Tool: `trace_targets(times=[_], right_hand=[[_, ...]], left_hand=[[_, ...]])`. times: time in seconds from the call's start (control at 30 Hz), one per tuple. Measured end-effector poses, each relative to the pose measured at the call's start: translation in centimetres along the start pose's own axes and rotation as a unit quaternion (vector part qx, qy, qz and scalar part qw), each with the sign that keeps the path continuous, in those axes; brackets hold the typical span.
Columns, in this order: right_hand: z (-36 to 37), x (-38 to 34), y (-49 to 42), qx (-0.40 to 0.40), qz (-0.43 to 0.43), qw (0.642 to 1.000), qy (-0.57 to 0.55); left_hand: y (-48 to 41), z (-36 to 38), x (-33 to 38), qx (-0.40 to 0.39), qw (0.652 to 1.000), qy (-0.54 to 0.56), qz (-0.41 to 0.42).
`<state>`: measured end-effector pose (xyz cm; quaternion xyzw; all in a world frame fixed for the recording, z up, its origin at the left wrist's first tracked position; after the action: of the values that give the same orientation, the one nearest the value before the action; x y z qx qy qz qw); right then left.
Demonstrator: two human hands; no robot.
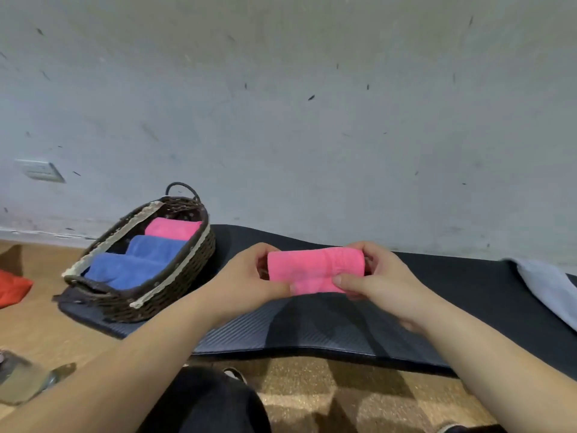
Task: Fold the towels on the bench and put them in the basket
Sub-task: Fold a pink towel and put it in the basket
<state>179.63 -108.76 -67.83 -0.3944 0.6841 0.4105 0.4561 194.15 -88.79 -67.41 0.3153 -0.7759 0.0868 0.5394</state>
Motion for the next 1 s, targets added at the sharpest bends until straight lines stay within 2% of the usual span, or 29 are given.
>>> trace_targets(times=[0.13, 0.23, 0.4, 0.53, 0.63, 0.77, 0.9, 1.0], right_hand=[[6.1, -2.3, -1.8, -0.012, 0.018, 0.997, -0.076], [10.3, -4.7, -3.8, -0.04, 0.019, 0.996, -0.074], [15.5, -9.8, -7.9, -0.042, 0.024, 0.999, 0.005], [18.0, -12.7, -10.6, -0.049, 0.027, 0.998, 0.019], [19.0, -13.2, -11.9, -0.071, 0.031, 0.997, 0.026], [19.2, -12.3, -13.0, -0.088, 0.04, 0.995, 0.037], [18.8, -11.2, -14.1, -0.083, 0.057, 0.994, 0.042], [18.6, -10.4, -14.6, -0.092, 0.064, 0.993, 0.047]], left_hand=[[3.0, -4.7, -1.3, 0.086, 0.992, 0.095, 0.004], [4.3, -8.8, -1.9, 0.15, 0.981, 0.121, -0.011], [5.3, -17.5, -3.0, 0.262, 0.964, 0.047, -0.017], [4.6, -23.2, -4.5, 0.332, 0.941, -0.018, -0.058], [2.8, -25.3, -6.3, 0.33, 0.941, 0.005, -0.073], [-0.5, -26.3, -8.9, 0.279, 0.954, 0.027, -0.108], [-3.9, -26.0, -11.8, 0.259, 0.946, -0.117, -0.155], [-5.8, -26.0, -13.4, 0.243, 0.909, -0.26, -0.217]])
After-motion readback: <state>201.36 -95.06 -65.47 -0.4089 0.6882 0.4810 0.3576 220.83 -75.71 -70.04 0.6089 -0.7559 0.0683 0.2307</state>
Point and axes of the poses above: each hand's wrist, its own y-axis away from the middle knuckle, its own z-axis out of the palm, x = y × z, the point moved 3 cm from there along -y, towards the middle knuckle, and after that the axes turned 7 degrees about -x, right-handed, at the moved point
